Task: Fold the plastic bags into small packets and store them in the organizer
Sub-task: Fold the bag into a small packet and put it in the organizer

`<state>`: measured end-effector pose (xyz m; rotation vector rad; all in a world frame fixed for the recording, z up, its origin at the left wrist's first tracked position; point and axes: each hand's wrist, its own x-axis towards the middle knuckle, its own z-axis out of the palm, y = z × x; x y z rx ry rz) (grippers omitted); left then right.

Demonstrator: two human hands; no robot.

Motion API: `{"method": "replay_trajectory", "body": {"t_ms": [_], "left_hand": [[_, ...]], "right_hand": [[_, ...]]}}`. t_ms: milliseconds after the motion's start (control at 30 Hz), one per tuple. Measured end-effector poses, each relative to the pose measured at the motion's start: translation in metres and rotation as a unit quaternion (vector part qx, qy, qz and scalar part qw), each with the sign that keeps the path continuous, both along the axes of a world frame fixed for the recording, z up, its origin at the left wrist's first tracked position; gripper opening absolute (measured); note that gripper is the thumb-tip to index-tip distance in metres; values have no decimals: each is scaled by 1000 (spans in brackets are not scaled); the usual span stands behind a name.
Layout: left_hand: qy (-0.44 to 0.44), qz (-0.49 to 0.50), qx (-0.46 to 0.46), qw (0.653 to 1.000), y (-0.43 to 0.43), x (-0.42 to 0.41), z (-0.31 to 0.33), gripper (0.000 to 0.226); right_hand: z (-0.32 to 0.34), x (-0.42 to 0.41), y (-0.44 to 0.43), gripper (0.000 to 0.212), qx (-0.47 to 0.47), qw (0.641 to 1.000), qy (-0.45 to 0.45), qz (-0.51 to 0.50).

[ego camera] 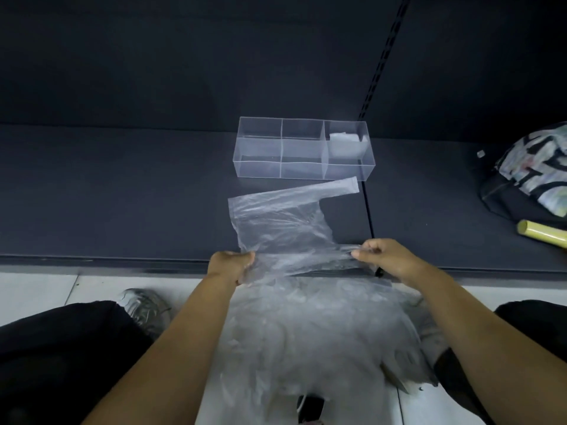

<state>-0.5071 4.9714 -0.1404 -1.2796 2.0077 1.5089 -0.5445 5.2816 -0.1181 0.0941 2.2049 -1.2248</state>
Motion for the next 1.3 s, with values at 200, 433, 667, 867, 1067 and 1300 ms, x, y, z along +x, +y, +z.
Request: {"method": "replay_trajectory", "body": {"t_ms": [200,433,667,867,1067,1300], "left_hand": [[33,47,38,998,-22,-6,3,21],[40,82,236,967,-25,8,14,9],[64,117,230,964,-28,11,10,16],[70,101,203,971,-19,11,4,10],[72,99,179,976,-3,18,3,6],[74,130,175,973,-1,21,7,11]], "right_hand": [[8,-10,31,14,-56,983,-149,88],[2,-9,28,14,-111,985,-126,45],[6,-2,18,10,-40,997,-64,10],[-6,1,-10,24,121,957,149,-216],[-20,6,-38,41,150,923,138,-328],[-15,-1,-14,12,-361,800,-162,-451]]}}
